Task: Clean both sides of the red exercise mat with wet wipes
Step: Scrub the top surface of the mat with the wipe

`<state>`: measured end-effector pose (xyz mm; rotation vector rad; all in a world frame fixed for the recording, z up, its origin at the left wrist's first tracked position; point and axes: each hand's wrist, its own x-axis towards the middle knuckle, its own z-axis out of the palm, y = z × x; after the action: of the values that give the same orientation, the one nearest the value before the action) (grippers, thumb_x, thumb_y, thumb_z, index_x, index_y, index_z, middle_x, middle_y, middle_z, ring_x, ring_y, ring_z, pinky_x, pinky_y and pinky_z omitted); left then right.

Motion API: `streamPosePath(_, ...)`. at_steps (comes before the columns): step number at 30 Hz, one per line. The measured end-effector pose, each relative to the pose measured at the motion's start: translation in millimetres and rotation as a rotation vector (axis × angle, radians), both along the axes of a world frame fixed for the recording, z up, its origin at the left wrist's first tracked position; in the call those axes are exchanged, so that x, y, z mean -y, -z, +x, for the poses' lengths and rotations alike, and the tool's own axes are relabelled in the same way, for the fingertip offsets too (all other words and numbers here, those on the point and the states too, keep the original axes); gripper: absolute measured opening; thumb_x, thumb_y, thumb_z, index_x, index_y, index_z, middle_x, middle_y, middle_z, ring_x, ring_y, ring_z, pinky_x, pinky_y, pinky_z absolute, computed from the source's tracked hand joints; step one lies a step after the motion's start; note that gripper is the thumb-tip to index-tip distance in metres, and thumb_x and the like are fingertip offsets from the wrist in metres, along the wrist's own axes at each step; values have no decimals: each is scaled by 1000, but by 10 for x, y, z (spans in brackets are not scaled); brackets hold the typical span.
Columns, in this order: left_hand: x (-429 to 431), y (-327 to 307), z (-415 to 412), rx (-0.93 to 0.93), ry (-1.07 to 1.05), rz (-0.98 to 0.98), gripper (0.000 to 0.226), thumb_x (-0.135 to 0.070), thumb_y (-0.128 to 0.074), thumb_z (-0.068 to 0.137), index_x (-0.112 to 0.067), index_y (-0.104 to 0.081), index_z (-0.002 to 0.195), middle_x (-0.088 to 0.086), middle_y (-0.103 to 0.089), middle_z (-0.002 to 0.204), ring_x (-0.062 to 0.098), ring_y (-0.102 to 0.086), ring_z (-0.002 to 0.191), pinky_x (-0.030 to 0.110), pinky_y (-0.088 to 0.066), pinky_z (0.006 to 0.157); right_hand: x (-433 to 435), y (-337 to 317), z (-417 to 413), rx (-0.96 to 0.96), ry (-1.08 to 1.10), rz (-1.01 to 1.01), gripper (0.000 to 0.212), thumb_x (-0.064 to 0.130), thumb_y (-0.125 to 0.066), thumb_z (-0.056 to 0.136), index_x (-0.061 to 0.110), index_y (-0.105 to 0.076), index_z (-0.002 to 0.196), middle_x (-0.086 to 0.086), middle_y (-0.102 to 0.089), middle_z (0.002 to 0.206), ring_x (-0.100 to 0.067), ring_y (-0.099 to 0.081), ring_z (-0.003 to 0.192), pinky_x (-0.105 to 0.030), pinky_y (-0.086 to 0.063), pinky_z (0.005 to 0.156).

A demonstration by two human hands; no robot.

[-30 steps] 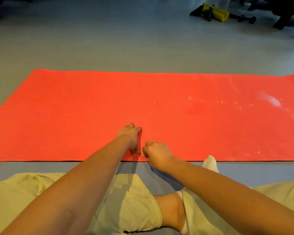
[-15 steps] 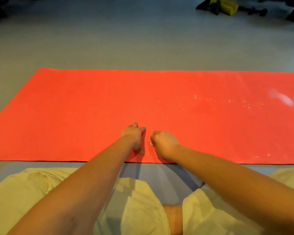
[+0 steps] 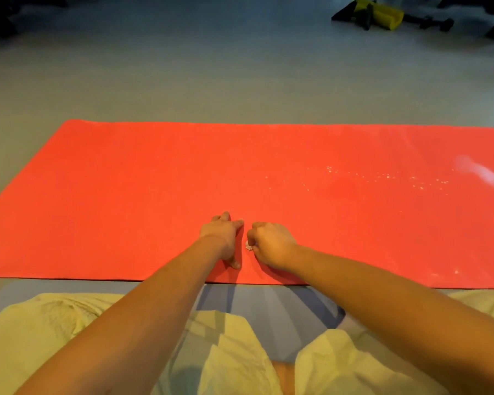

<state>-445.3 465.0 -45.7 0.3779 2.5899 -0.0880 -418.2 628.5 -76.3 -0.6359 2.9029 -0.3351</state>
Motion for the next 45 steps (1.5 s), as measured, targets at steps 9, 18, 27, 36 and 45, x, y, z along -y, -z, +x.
streamPosePath(9, 7, 92, -237, -73, -19, 103, 96, -46, -98, 61, -34, -49, 142, 5, -41, 138, 33, -39, 132, 44, -48, 103, -161, 83, 468, 55, -283, 15, 18, 13, -54, 84, 19, -69, 93, -2, -59, 94, -30, -59, 81, -38, -44, 59)
streamPosePath(18, 69, 105, -417, 22, 29, 112, 136, -48, -100, 55, -30, -22, 164, 12, -15, 168, 34, -16, 155, 44, -29, 124, -98, 44, -289, -57, 119, -36, 24, 18, -56, 87, 24, -74, 101, -1, -63, 102, -31, -65, 92, -36, -48, 66)
streamPosePath(27, -5, 163, -683, -86, -17, 171, 89, -44, -98, 63, -34, -53, 139, 6, -41, 136, 33, -40, 129, 45, -46, 106, -200, 133, 27, -64, -150, -26, 20, 22, -53, 88, 26, -70, 99, 2, -56, 95, -27, -62, 87, -38, -48, 62)
streamPosePath(36, -1, 202, -843, -6, 3, 142, 136, -44, -101, 55, -26, -21, 164, 13, -12, 169, 33, -15, 157, 47, -30, 124, -35, 58, -894, -143, 153, 89, 20, 15, -58, 88, 24, -73, 99, -2, -63, 98, -30, -65, 91, -33, -38, 62)
streamPosePath(45, -69, 215, -1184, -120, 17, 144, 94, -50, -98, 59, -30, -53, 140, 6, -44, 136, 32, -44, 128, 42, -45, 106, -160, 176, -758, -152, 21, 17, 20, 17, -58, 88, 24, -73, 97, 0, -61, 94, -29, -64, 89, -36, -44, 62)
